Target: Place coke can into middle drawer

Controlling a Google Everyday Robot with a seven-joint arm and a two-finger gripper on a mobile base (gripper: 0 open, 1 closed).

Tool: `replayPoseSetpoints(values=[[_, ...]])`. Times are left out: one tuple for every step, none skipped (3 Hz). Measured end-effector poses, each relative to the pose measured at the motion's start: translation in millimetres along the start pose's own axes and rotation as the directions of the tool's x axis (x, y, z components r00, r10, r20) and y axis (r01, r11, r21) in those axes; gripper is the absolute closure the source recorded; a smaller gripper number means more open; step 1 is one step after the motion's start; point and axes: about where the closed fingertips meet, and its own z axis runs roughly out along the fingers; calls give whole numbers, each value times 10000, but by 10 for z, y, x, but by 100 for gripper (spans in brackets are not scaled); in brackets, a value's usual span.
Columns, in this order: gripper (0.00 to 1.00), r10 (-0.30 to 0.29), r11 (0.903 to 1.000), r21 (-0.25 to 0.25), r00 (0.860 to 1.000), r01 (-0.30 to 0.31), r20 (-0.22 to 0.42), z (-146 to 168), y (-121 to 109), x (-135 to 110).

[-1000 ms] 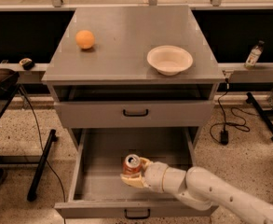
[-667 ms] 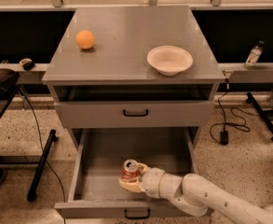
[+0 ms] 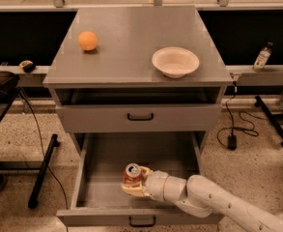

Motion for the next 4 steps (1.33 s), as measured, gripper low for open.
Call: replayPoseSetpoints(values=[[100,-622,9905,-1173,9944,721,857,376,-41,73],[100,-1700,9618,-1955,9779,1916,1220,713,-265,22],[100,-2875,9186,-2481,9509,3076,1146,1011,-428,-25],[100,-3456,9049,-2442,9367,3485,560,1160,-441,127]])
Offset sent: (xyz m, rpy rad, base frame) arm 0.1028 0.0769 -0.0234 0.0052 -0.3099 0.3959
